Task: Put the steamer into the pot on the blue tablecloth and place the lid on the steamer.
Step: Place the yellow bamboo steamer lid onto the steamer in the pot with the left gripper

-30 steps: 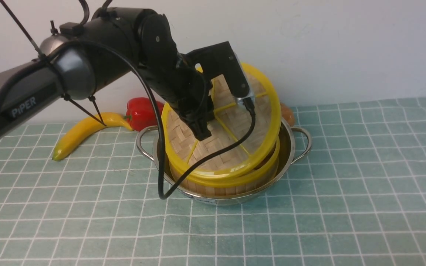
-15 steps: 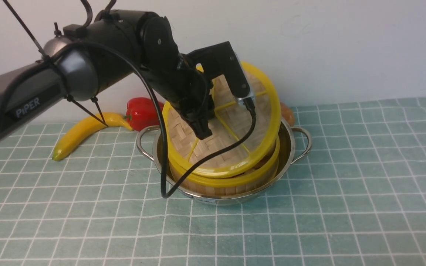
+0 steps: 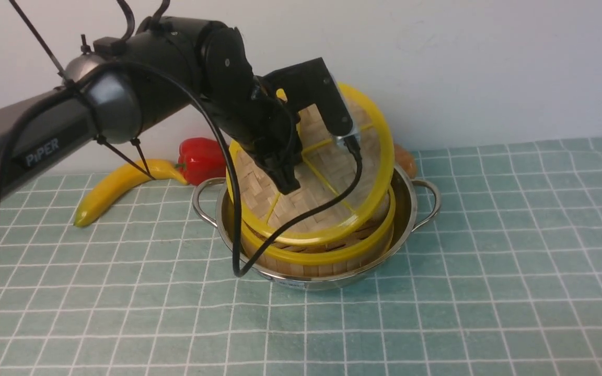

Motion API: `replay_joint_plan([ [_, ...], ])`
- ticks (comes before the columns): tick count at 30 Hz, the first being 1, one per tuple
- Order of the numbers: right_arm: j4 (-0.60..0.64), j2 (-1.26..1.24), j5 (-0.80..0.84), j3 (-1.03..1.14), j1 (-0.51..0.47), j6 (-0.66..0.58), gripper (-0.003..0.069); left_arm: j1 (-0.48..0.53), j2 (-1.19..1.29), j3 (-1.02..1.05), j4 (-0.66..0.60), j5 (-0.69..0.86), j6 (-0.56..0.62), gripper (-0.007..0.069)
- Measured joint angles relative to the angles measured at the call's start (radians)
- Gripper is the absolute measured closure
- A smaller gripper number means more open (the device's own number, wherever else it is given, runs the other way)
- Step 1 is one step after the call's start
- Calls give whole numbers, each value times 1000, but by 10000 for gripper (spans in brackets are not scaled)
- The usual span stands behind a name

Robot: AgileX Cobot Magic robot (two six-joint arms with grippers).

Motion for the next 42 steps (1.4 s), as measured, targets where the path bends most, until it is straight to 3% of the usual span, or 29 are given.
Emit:
replay_joint_plan([
  [9, 0, 0, 0, 0, 0, 0, 417, 0, -23, 0, 2, 92, -14, 508],
  [42, 0, 0, 0, 0, 0, 0, 417, 0, 33, 0, -25, 2, 31, 508],
])
